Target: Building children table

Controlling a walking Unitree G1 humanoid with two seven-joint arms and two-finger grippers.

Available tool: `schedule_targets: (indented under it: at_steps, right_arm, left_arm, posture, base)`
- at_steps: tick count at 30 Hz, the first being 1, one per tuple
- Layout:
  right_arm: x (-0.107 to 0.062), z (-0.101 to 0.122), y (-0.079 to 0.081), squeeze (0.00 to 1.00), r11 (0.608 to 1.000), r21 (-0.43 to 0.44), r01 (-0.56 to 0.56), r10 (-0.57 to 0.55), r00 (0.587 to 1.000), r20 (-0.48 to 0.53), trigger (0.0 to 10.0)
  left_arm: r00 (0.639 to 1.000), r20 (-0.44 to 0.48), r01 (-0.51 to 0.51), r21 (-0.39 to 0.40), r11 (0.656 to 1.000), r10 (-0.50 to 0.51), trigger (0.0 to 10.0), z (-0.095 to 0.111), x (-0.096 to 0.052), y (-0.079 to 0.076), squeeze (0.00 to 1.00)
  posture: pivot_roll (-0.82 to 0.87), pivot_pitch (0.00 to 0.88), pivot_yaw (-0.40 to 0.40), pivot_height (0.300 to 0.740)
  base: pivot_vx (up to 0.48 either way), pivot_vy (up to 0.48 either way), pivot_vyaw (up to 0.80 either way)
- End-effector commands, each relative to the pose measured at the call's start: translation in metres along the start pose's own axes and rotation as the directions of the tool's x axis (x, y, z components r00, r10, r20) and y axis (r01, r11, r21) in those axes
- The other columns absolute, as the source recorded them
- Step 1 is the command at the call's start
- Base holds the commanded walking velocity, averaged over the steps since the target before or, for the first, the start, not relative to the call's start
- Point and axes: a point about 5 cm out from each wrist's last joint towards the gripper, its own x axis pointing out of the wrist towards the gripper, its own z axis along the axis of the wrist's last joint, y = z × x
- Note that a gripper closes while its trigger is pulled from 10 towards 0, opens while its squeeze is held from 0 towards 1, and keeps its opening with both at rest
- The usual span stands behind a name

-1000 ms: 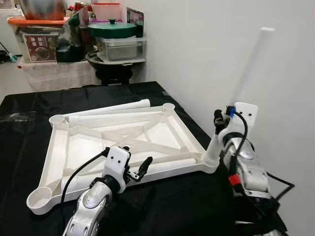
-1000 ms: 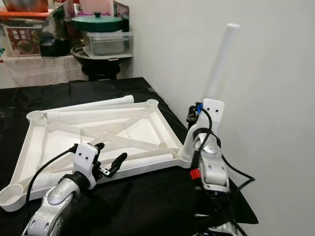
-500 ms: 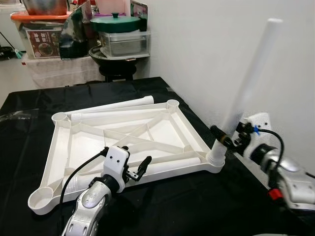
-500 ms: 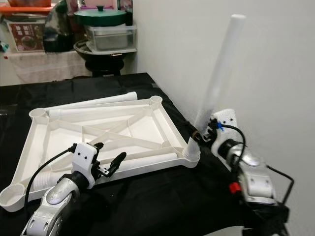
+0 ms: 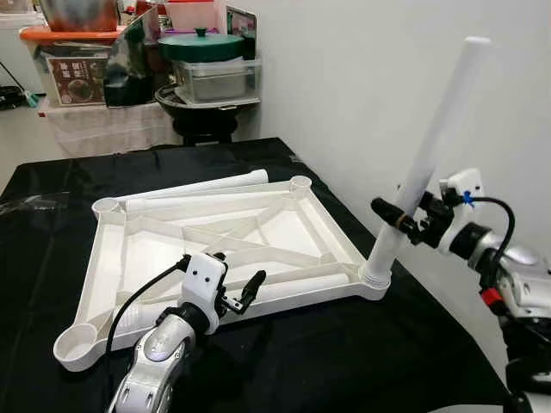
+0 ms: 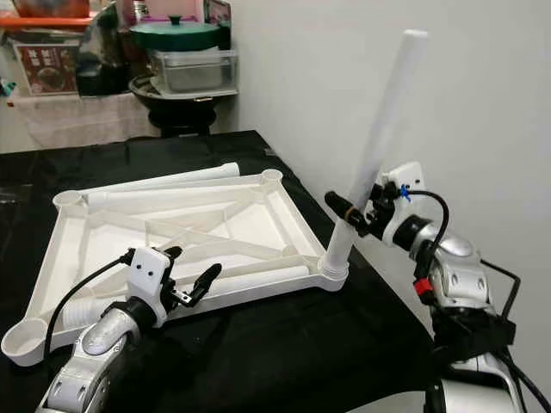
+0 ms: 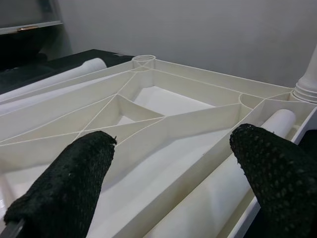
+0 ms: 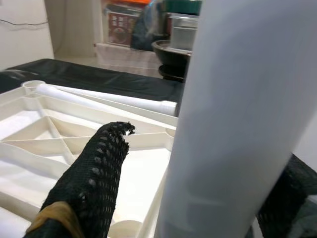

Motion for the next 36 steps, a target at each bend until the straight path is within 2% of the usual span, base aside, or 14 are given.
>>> schedule_targets:
  at_steps: [1, 12, 17, 19, 20, 21, 22, 23, 24, 25, 29, 33, 34, 36]
  right_arm:
    - [0.004, -0.002, 0.006, 0.00, 0.997, 0.015, -0.070, 0.070, 0.998, 0.010, 0.0]
    - [0.003, -0.014, 0.017, 0.00, 0.993, 0.009, -0.114, 0.114, 0.993, -0.014, 0.0]
    - [0.015, -0.022, 0.029, 0.00, 0.997, 0.065, 0.042, -0.041, 0.999, -0.012, 0.0]
    - [0.026, -0.030, 0.052, 0.00, 0.958, 0.186, 0.219, -0.219, 0.975, -0.017, 0.0]
    - [0.028, -0.037, 0.060, 0.00, 0.896, 0.226, 0.382, -0.379, 0.924, -0.056, 0.0]
    - [0.028, -0.037, 0.060, 0.00, 0.896, 0.226, 0.382, -0.379, 0.924, -0.056, 0.0]
    - [0.026, -0.043, 0.066, 0.00, 0.814, 0.237, 0.530, -0.523, 0.847, -0.099, 0.0]
    - [0.019, -0.052, 0.074, 0.00, 0.699, 0.244, 0.672, -0.651, 0.739, -0.172, 0.0]
    - [0.019, -0.052, 0.074, 0.00, 0.699, 0.244, 0.672, -0.651, 0.739, -0.172, 0.0]
    - [0.013, -0.057, 0.094, 0.00, 0.590, 0.234, 0.773, -0.734, 0.634, -0.242, 0.0]
    - [0.020, -0.051, 0.117, 0.00, 0.600, 0.243, 0.762, -0.723, 0.647, -0.242, 0.0]
    - [0.022, -0.045, 0.115, 0.00, 0.606, 0.231, 0.761, -0.728, 0.647, -0.226, 0.0]
    - [0.027, -0.039, 0.117, 0.00, 0.649, 0.221, 0.728, -0.696, 0.686, -0.214, 8.7]
    - [0.030, -0.035, 0.120, 0.00, 0.674, 0.216, 0.706, -0.675, 0.708, -0.207, 8.7]
  left_arm:
    - [1.000, -0.008, 0.004, 0.003, 1.000, -0.004, 10.0, -0.002, -0.001, -0.001, 0.00]
    - [1.000, -0.013, 0.006, 0.007, 1.000, -0.006, 10.0, -0.004, -0.004, 0.000, 0.00]
    - [1.000, -0.014, 0.007, 0.006, 1.000, -0.006, 10.0, -0.004, -0.004, 0.000, 0.00]
    - [1.000, -0.016, 0.002, 0.004, 1.000, -0.002, 10.0, -0.003, -0.005, 0.000, 0.00]
    - [1.000, -0.019, 0.001, 0.005, 1.000, 0.000, 10.0, -0.004, -0.005, 0.000, 0.00]
    - [1.000, -0.019, 0.001, 0.005, 1.000, 0.000, 10.0, -0.004, -0.005, 0.000, 0.00]
    - [1.000, -0.020, 0.000, 0.005, 1.000, 0.000, 10.0, -0.004, -0.006, 0.000, 0.00]
    - [1.000, -0.021, 0.002, 0.007, 1.000, -0.002, 10.0, -0.004, -0.006, 0.000, 0.00]
    - [1.000, -0.021, 0.002, 0.007, 1.000, -0.002, 10.0, -0.004, -0.006, 0.000, 0.00]
    - [1.000, -0.023, 0.004, 0.009, 1.000, -0.004, 10.0, -0.004, -0.006, 0.000, 0.00]
    - [1.000, -0.025, 0.003, 0.008, 1.000, -0.003, 10.0, -0.004, -0.006, 0.001, 0.00]
    - [1.000, -0.025, 0.007, 0.008, 1.000, -0.007, 10.0, -0.004, -0.004, -0.001, 0.00]
    - [1.000, -0.025, 0.010, 0.008, 1.000, -0.010, 10.0, -0.004, -0.004, -0.001, 0.00]
    - [1.000, -0.026, 0.011, 0.007, 1.000, -0.011, 10.0, -0.004, -0.004, -0.001, 0.00]
  posture:
    - [0.05, 0.000, -0.064, 0.740]
    - [0.05, 0.000, -0.060, 0.740]
    - [0.05, 0.000, -0.062, 0.740]
    - [0.06, 0.000, -0.061, 0.740]
    - [0.06, 0.000, -0.059, 0.740]
    - [0.06, 0.000, -0.059, 0.740]
    - [0.06, 0.000, -0.054, 0.740]
    - [0.06, 0.000, -0.055, 0.740]
    - [0.06, 0.000, -0.055, 0.740]
    - [0.06, 0.000, -0.053, 0.740]
    - [0.06, 0.000, -0.053, 0.740]
    - [0.05, 0.000, -0.050, 0.740]
    - [0.05, 0.000, -0.050, 0.740]
    - [0.05, 0.000, -0.050, 0.740]
  base:
    - [0.000, 0.000, 0.00]
    - [0.000, 0.000, 0.00]
    - [0.000, 0.000, 0.00]
    - [0.000, 0.000, 0.00]
    - [0.000, 0.000, 0.00]
    - [0.000, 0.000, 0.00]
    - [0.000, 0.000, 0.00]
    - [0.000, 0.000, 0.00]
    - [0.000, 0.000, 0.00]
    - [0.000, 0.000, 0.00]
    - [0.000, 0.000, 0.00]
    - [0.000, 0.000, 0.00]
    - [0.000, 0.000, 0.00]
    - [0.000, 0.000, 0.00]
